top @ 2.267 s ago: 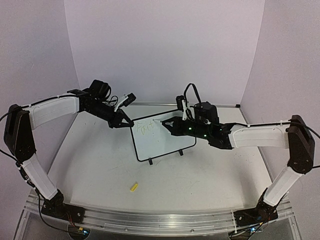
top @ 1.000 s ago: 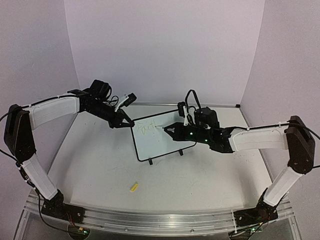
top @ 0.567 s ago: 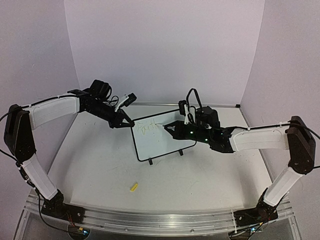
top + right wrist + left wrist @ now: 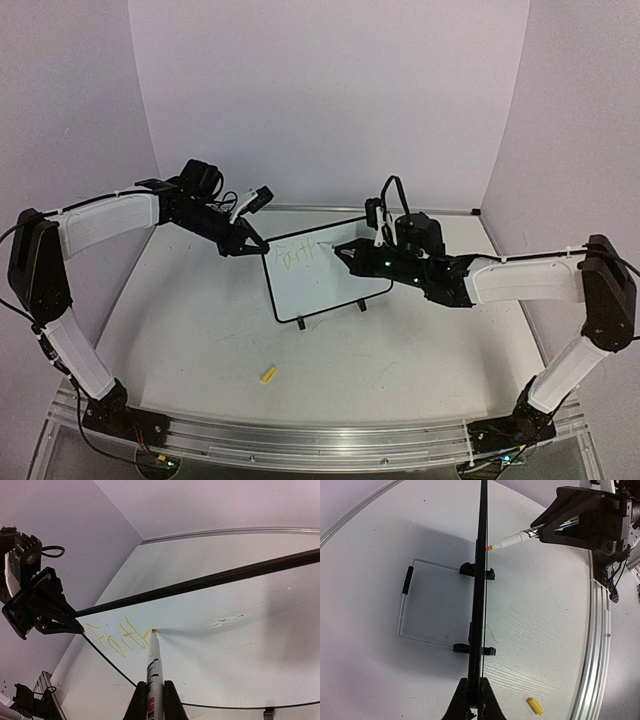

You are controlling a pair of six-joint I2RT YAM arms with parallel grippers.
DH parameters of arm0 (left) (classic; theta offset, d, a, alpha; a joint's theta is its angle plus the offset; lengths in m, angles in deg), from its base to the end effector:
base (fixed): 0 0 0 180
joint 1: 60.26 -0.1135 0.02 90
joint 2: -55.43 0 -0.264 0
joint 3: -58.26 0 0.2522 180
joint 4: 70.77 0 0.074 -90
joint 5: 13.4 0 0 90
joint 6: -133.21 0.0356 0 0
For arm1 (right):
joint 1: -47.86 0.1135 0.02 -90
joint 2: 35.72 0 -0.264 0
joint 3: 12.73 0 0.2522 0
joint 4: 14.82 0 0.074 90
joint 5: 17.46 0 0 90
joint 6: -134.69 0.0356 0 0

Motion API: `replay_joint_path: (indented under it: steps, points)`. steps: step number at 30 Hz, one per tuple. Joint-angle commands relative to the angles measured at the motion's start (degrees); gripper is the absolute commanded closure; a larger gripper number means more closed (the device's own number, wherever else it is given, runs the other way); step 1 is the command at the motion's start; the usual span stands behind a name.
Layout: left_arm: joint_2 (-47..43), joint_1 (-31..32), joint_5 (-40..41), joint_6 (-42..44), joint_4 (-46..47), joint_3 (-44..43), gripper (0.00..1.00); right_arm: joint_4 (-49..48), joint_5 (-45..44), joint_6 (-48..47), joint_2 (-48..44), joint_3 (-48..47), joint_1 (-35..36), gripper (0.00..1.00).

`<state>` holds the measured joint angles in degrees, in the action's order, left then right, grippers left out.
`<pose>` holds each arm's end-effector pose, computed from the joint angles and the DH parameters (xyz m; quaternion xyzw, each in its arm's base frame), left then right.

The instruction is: Write a sentence on the whiteboard

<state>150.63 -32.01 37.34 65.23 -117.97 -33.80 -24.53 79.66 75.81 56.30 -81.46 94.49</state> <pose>0.3070 -0.1905 0.2844 0.4795 0.7537 -0.3329 0.3019 0.2490 0.2700 0.2519 -0.1439 0.7719 0.4254 0.4500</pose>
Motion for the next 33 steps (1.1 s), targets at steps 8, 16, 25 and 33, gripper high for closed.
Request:
replay_joint_path:
  steps: [8, 16, 25, 33]
  points:
    - [1.09, 1.46, 2.4, 1.29, -5.58, 0.52, 1.0, -0.78, -0.72, 1.74, -0.45, 2.83, -0.28, 1.0]
    - [1.2, 1.46, 2.57, 1.27, -5.61, 0.52, 1.0, -1.15, -0.25, 0.58, -1.51, 2.73, -0.23, 1.0]
    - [1.31, 1.46, 2.8, 1.08, -5.61, 0.43, 1.0, -2.42, -3.39, 0.1, -5.6, 5.8, -0.24, 1.0]
    - [1.48, 1.46, 2.64, 1.02, -5.58, 0.43, 1.0, -2.32, -3.32, 0.43, -4.4, 5.12, -0.25, 1.0]
